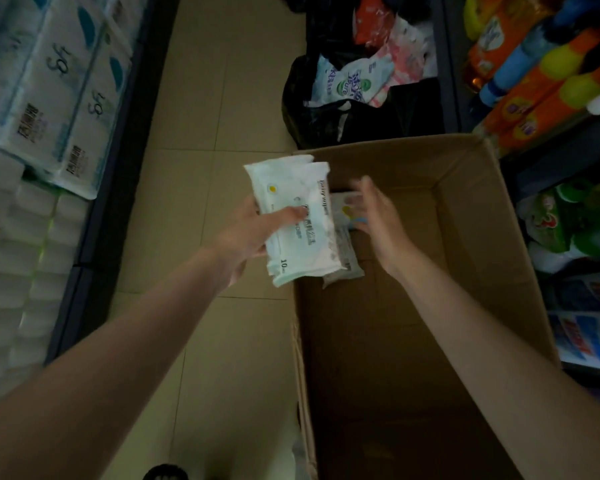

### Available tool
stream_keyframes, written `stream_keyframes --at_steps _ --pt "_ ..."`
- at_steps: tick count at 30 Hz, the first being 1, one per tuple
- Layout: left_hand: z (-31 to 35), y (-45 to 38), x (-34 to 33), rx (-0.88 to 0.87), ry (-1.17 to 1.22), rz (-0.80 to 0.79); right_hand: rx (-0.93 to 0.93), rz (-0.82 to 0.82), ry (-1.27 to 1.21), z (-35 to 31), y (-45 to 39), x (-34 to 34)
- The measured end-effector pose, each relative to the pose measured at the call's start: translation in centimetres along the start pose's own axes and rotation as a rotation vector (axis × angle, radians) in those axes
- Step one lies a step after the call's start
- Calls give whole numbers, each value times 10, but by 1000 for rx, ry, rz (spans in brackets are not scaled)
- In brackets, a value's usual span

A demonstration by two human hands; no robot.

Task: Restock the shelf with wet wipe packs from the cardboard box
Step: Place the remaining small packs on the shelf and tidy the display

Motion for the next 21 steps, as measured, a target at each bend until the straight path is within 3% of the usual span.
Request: stream_keyframes --at_steps 2,5,9,14,17,21 --pt "-4 -6 18 -40 35 120 -57 144 354 43 -22 13" --pt "-16 -11 34 -5 137 197 -122 76 779 103 -28 3" --pt "-28 -11 39 33 129 219 23 172 959 131 -30 -16" --pt "-35 -4 38 63 88 188 -254 60 359 115 -27 -15" --pt "-38 9 37 127 92 150 -103 64 103 59 -10 4" --pt "-27 38 49 199 129 42 326 -10 -34 -48 31 12"
Point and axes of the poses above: each hand's wrist, its own y-axis away from the middle knuckle, its own x-axis out of the back of the hand, z = x × y, the point moved 4 cm from there along -y, towards the middle knuckle, and after that the axes turned 14 degrees about z, right-handed, at the moved point
